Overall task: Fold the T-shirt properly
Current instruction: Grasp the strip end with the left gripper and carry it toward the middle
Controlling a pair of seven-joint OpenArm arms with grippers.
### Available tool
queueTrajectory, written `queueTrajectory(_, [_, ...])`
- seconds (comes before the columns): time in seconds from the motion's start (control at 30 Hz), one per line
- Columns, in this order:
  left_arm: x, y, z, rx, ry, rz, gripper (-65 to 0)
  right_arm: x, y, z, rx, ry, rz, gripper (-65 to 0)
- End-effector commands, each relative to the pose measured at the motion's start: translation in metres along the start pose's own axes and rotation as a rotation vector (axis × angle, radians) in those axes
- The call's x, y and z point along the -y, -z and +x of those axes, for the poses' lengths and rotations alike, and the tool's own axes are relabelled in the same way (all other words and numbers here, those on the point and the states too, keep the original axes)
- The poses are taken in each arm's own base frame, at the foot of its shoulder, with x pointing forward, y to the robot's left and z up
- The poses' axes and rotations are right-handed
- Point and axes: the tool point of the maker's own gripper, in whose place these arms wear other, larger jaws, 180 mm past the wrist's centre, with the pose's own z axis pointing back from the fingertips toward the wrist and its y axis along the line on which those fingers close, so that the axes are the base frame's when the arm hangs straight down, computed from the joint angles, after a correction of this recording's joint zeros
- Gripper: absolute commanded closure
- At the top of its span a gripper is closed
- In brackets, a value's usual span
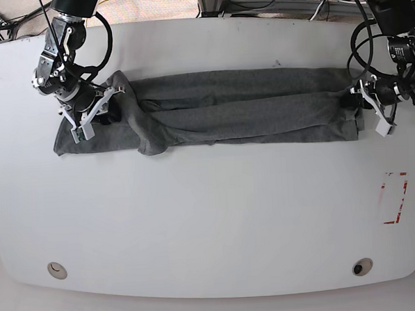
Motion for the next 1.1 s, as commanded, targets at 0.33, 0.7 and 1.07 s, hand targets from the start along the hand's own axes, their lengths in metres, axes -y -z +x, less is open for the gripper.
queueTrajectory(0.33, [0.091, -0.016, 0.049, 0.031, 0.477, -0.002, -3.9, 0.004, -0.002, -0.003, -0.03, -0.016, -0.013, -14.0])
queueTrajectory(0.7, [0.191, 0.006, 0.041, 0.017, 0.705, -0.154, -4.2, 0.003, -0.002, -0.002, -0.026, -0.015, -0.013, -14.0])
queueTrajectory(1.07, [0.228, 0.027, 0.04, 0.043, 0.688, -0.233, -4.2, -0.005, 0.002, -0.002, -0.02, -0.002, 0.001, -14.0])
